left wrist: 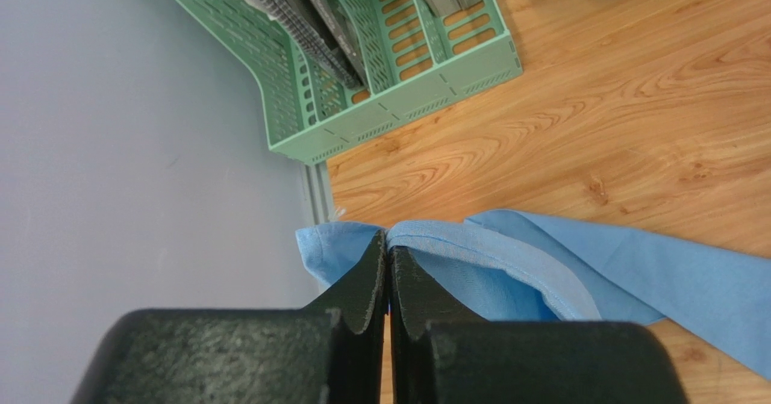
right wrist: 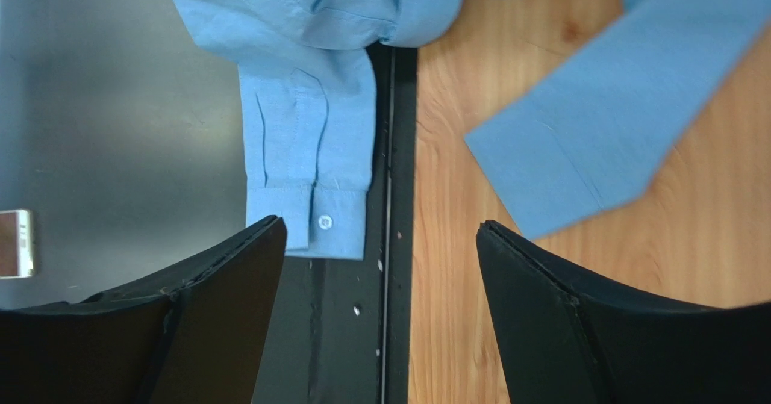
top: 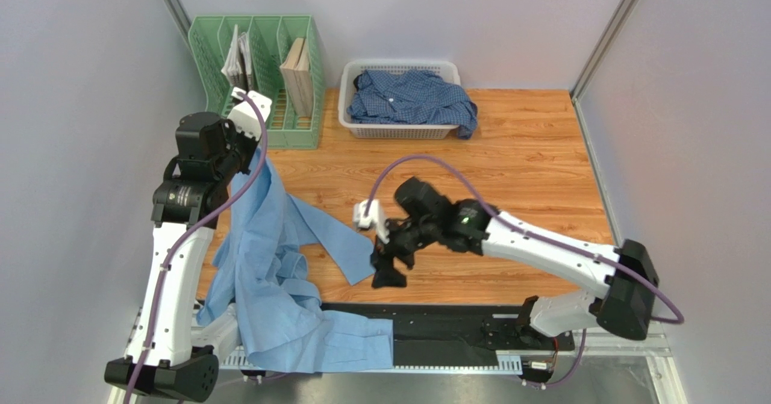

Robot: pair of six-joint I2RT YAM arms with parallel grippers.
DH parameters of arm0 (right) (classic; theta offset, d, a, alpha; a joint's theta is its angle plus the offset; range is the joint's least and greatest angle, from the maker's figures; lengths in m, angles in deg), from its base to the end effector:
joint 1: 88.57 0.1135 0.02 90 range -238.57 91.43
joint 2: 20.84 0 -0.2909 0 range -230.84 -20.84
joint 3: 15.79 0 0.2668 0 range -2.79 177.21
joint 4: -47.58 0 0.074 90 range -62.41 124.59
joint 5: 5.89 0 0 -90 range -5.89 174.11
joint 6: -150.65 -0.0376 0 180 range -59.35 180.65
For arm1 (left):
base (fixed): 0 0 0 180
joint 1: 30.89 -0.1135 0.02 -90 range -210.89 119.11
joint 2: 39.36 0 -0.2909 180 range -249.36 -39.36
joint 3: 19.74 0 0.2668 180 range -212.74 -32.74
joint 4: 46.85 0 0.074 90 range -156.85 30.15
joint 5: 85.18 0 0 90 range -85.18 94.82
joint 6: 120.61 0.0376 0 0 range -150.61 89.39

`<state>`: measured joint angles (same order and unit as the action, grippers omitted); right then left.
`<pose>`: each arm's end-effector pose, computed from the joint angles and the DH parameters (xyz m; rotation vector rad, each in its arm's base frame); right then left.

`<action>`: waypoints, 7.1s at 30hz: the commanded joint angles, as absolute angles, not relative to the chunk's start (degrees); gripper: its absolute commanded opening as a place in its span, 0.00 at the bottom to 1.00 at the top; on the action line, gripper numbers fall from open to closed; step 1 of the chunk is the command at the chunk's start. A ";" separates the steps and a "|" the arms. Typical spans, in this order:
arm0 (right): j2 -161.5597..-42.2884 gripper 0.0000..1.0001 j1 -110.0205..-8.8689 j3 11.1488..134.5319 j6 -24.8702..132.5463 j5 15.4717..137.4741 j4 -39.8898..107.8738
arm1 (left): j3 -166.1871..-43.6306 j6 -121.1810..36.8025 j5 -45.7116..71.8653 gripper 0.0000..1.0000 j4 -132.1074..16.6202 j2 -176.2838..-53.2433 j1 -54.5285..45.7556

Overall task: Fold and stack the long sleeve shirts
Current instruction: Flatten the shirt out, then fold the shirt

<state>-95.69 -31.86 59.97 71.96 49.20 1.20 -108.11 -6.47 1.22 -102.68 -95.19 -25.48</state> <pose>0.1380 0.2494 0.3238 -1.6209 1.8420 1.0904 0.1834 -0.0150 0.4536 0.4668 1.9311 0.2743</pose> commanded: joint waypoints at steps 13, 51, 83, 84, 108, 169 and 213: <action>-114.61 0.82 0.98 79.64 66.99 86.74 12.44 | -111.58 -11.80 -0.37 0.00 -104.67 -97.37 -27.02; -129.04 0.67 8.72 100.21 61.00 97.12 14.81 | -110.17 -13.30 2.44 0.00 -104.76 -95.69 -27.19; -91.16 0.00 -77.12 93.61 58.21 58.91 4.35 | -149.88 -11.10 28.51 0.00 -112.22 -118.98 -25.62; -90.89 0.00 -82.28 94.84 57.41 55.15 4.35 | -151.29 -10.66 30.02 0.00 -112.58 -119.68 -23.61; -82.61 0.00 -104.57 113.67 58.37 50.12 7.86 | -142.87 -13.03 25.41 0.00 -116.80 -101.21 -17.61; -141.00 0.00 -106.94 99.33 87.64 46.54 -40.62 | -114.64 23.15 20.71 0.70 -100.28 -139.54 -30.53; -135.64 0.00 -101.58 81.75 90.10 68.25 -26.65 | -119.57 43.12 31.36 0.76 -101.42 -151.77 -33.52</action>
